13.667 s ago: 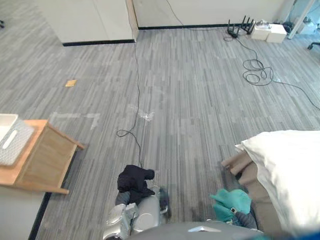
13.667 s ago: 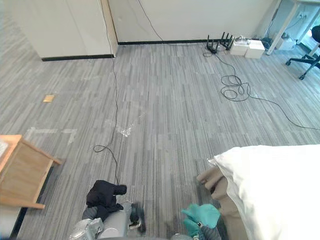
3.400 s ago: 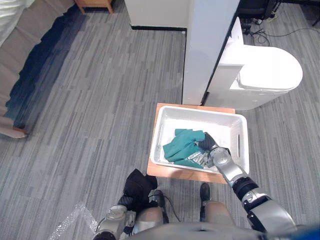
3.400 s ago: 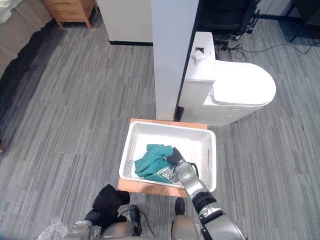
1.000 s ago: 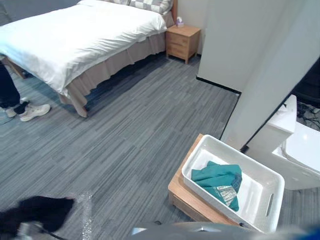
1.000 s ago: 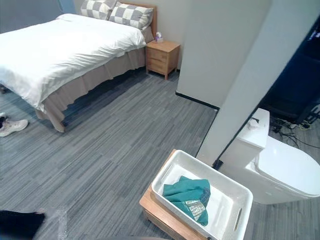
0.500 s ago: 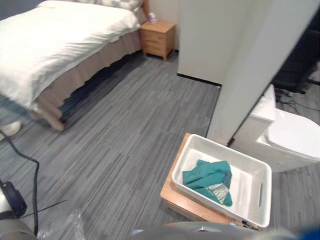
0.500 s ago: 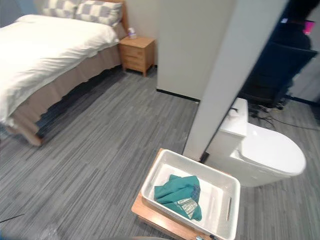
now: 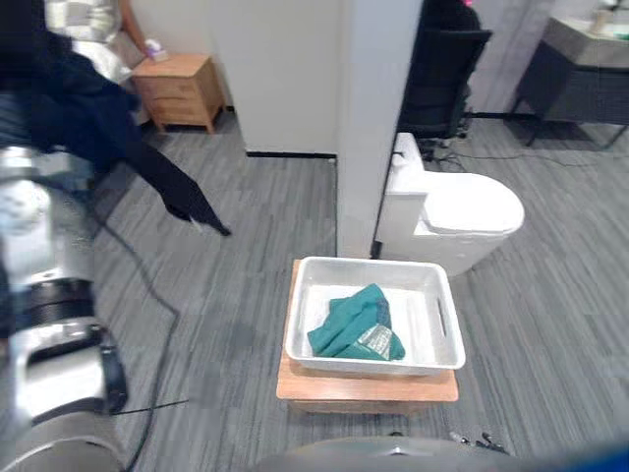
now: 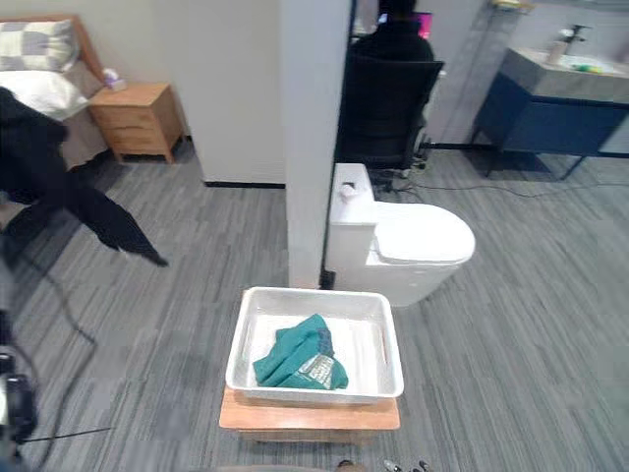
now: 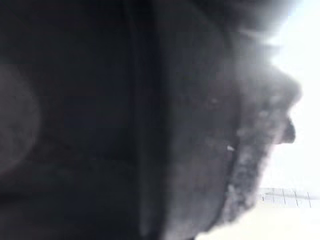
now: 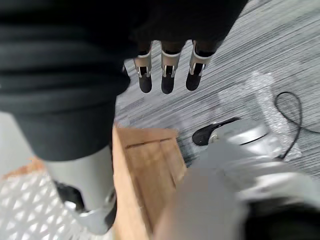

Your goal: Tidy the bed and pick cloth on bed and put in laundry

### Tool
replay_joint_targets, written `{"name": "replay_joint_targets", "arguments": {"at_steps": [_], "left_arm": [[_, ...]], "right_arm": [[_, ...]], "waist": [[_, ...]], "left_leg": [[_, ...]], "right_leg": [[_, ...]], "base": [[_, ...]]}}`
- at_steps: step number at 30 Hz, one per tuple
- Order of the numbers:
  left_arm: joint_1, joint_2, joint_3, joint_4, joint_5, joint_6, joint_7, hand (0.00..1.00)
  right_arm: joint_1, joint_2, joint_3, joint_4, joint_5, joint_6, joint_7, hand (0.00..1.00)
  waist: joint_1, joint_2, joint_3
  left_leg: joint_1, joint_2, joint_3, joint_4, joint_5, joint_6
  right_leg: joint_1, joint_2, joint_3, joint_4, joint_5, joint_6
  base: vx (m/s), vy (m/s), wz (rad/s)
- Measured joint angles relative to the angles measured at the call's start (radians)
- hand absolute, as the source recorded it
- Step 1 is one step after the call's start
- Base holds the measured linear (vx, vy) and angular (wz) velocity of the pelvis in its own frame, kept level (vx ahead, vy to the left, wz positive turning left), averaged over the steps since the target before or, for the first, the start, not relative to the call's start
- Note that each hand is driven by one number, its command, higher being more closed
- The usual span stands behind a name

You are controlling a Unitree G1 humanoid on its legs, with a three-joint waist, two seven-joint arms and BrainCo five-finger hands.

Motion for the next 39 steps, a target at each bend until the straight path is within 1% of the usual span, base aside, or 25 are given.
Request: {"name": "replay_joint_targets", "arguments": {"at_steps": [1, 2, 3, 4, 5, 6, 8, 9, 11, 12, 18, 21, 22, 25, 26, 30, 32, 36, 38, 39], "left_arm": [[0.01, -0.041, -0.042, -0.025, 0.071, 0.027, 0.02, 1.0], [0.012, -0.077, -0.096, -0.048, 0.137, 0.055, 0.035, 1.0], [0.011, -0.095, -0.118, -0.058, 0.174, 0.067, 0.037, 1.0], [0.011, -0.132, -0.162, -0.078, 0.229, 0.088, 0.036, 1.0], [0.011, -0.158, -0.199, -0.085, 0.259, 0.1, 0.033, 1.0], [0.012, -0.196, -0.238, -0.093, 0.296, 0.125, 0.026, 1.0], [0.012, -0.219, -0.261, -0.093, 0.313, 0.142, 0.017, 1.0], [0.02, -0.239, -0.288, -0.093, 0.344, 0.171, -0.013, 1.0], [0.036, -0.241, -0.304, -0.093, 0.349, 0.183, -0.03, 1.0], [0.054, -0.242, -0.317, -0.093, 0.349, 0.192, -0.053, 1.0], [0.121, -0.248, -0.335, -0.098, 0.349, 0.187, -0.083, 1.0], [0.161, -0.283, -0.341, -0.152, 0.346, 0.185, -0.098, 1.0], [0.186, -0.296, -0.363, -0.187, 0.346, 0.184, -0.106, 1.0], [0.237, -0.33, -0.421, -0.234, 0.33, 0.183, -0.167, 1.0], [0.252, -0.338, -0.451, -0.234, 0.328, 0.187, -0.193, 1.0], [0.31, -0.371, -0.542, -0.234, 0.342, 0.191, -0.256, 1.0], [0.339, -0.386, -0.578, -0.234, 0.349, 0.208, -0.29, 1.0], [0.395, -0.406, -0.646, -0.226, 0.391, 0.211, -0.302, 1.0], [0.424, -0.405, -0.675, -0.208, 0.416, 0.207, -0.301, 1.0], [0.452, -0.405, -0.686, -0.165, 0.433, 0.201, -0.3, 1.0]], "right_arm": [[0.008, -0.001, 0.009, 0.0, -0.001, 0.0, -0.002, 0.0], [0.017, 0.0, 0.011, 0.0, -0.001, 0.0, -0.007, 0.0], [0.022, 0.001, 0.011, 0.0, -0.001, 0.0, -0.009, 0.0], [0.035, 0.0, 0.011, -0.002, -0.001, 0.0, -0.016, 0.0], [0.045, 0.0, 0.011, -0.002, -0.001, 0.0, -0.022, 0.0], [0.06, 0.0, 0.012, -0.002, -0.001, 0.0, -0.027, 0.0], [0.083, 0.008, 0.013, -0.002, -0.001, 0.001, -0.027, 0.0], [0.096, 0.032, 0.013, -0.004, -0.001, 0.001, -0.028, 0.0], [0.099, 0.039, 0.012, -0.008, 0.0, 0.0, -0.029, 0.0], [0.108, 0.039, 0.015, -0.028, 0.0, -0.001, -0.028, 0.0], [0.114, 0.042, 0.03, -0.042, -0.004, -0.001, -0.029, 0.0], [0.122, 0.047, 0.03, -0.042, -0.004, -0.002, -0.034, 0.0], [0.128, 0.051, 0.03, -0.045, -0.004, -0.002, -0.038, 0.0], [0.147, 0.06, 0.031, -0.075, -0.005, -0.003, -0.046, 0.0], [0.151, 0.061, 0.033, -0.081, -0.004, -0.003, -0.048, 0.0], [0.152, 0.061, 0.046, -0.085, -0.003, -0.001, -0.048, 0.0], [0.154, 0.059, 0.061, -0.099, -0.001, -0.001, -0.05, 0.0], [0.156, 0.061, 0.067, -0.107, 0.0, -0.001, -0.058, 0.0], [0.156, 0.061, 0.068, -0.107, -0.001, -0.001, -0.058, 0.0], [0.156, 0.06, 0.068, -0.107, -0.001, -0.001, -0.056, 0.0]], "waist": [[-0.016, 0.003, 0.001], [-0.04, 0.008, 0.005], [-0.05, 0.011, 0.007], [-0.073, 0.014, 0.011], [-0.082, 0.027, 0.019], [-0.098, 0.049, 0.032], [-0.106, 0.06, 0.038], [-0.105, 0.065, 0.041], [-0.109, 0.064, 0.042], [-0.109, 0.061, 0.044], [-0.106, 0.059, 0.045], [-0.109, 0.059, 0.045], [-0.109, 0.059, 0.046], [-0.103, 0.058, 0.046], [-0.101, 0.057, 0.045], [-0.102, 0.057, 0.045], [-0.101, 0.057, 0.045], [-0.102, 0.053, 0.044], [-0.102, 0.052, 0.042], [-0.101, 0.052, 0.039]], "left_leg": [[0.0, 0.003, 0.026, 0.012, -0.007, -0.002], [0.0, 0.004, 0.045, 0.016, -0.012, -0.004], [0.0, 0.005, 0.054, 0.016, -0.013, -0.004], [0.002, 0.005, 0.067, 0.016, -0.018, -0.005], [0.008, 0.006, 0.07, 0.017, -0.025, -0.006], [0.018, 0.011, 0.085, 0.017, -0.032, -0.007], [0.024, 0.014, 0.086, 0.017, -0.036, -0.009], [0.034, 0.02, 0.092, 0.018, -0.042, -0.017], [0.037, 0.022, 0.098, 0.02, -0.045, -0.019], [0.037, 0.024, 0.108, 0.023, -0.048, -0.021], [0.042, 0.033, 0.147, 0.047, -0.069, -0.024], [0.046, 0.033, 0.148, 0.052, -0.076, -0.024], [0.05, 0.033, 0.148, 0.052, -0.077, -0.025], [0.052, 0.036, 0.148, 0.056, -0.083, -0.025], [0.052, 0.036, 0.148, 0.056, -0.083, -0.025], [0.051, 0.037, 0.152, 0.057, -0.084, -0.026], [0.051, 0.038, 0.163, 0.059, -0.085, -0.029], [0.049, 0.043, 0.173, 0.071, -0.09, -0.031], [0.051, 0.046, 0.172, 0.071, -0.09, -0.032], [0.052, 0.049, 0.17, 0.071, -0.09, -0.032]], "right_leg": [[-0.008, 0.007, 0.027, 0.006, 0.003, 0.002], [-0.021, 0.013, 0.051, 0.01, 0.007, 0.001], [-0.026, 0.015, 0.058, 0.011, 0.009, 0.002], [-0.029, 0.019, 0.077, 0.011, 0.012, 0.004], [-0.029, 0.023, 0.09, 0.01, 0.013, 0.005], [-0.029, 0.028, 0.107, 0.01, 0.013, 0.005], [-0.029, 0.033, 0.116, 0.011, 0.013, 0.005], [-0.029, 0.044, 0.135, 0.012, 0.013, 0.005], [-0.029, 0.051, 0.142, 0.013, 0.012, 0.005], [-0.033, 0.054, 0.152, 0.015, 0.012, 0.004], [-0.042, 0.064, 0.192, 0.02, 0.012, 0.005], [-0.038, 0.063, 0.194, 0.02, 0.012, 0.005], [-0.033, 0.064, 0.194, 0.02, 0.012, 0.005], [-0.029, 0.064, 0.194, 0.018, 0.012, 0.006], [-0.029, 0.064, 0.194, 0.018, 0.012, 0.006], [-0.032, 0.066, 0.196, 0.018, 0.012, 0.006], [-0.036, 0.068, 0.204, 0.02, 0.012, 0.007], [-0.04, 0.068, 0.213, 0.022, 0.013, 0.008], [-0.037, 0.069, 0.196, 0.022, 0.013, 0.008], [-0.034, 0.069, 0.188, 0.022, 0.013, 0.008]], "base": [[0.01, -0.008, -0.68], [0.02, -0.003, -0.61], [0.02, 0.008, -0.54], [0.04, 0.019, -0.44], [0.07, 0.039, -0.55], [0.07, 0.038, -0.42], [0.06, 0.03, -0.31], [0.06, 0.009, -0.28], [0.04, 0.003, -0.19], [0.02, 0.011, -0.15], [0.01, 0.005, -0.2], [0.0, 0.004, -0.02], [0.0, 0.0, 0.0], [0.0, 0.0, 0.0], [0.0, 0.0, 0.0], [0.0, -0.007, -0.03], [0.01, -0.001, -0.13], [0.01, 0.011, -0.08], [0.01, -0.009, 0.04], [0.0, -0.014, 0.09]]}}
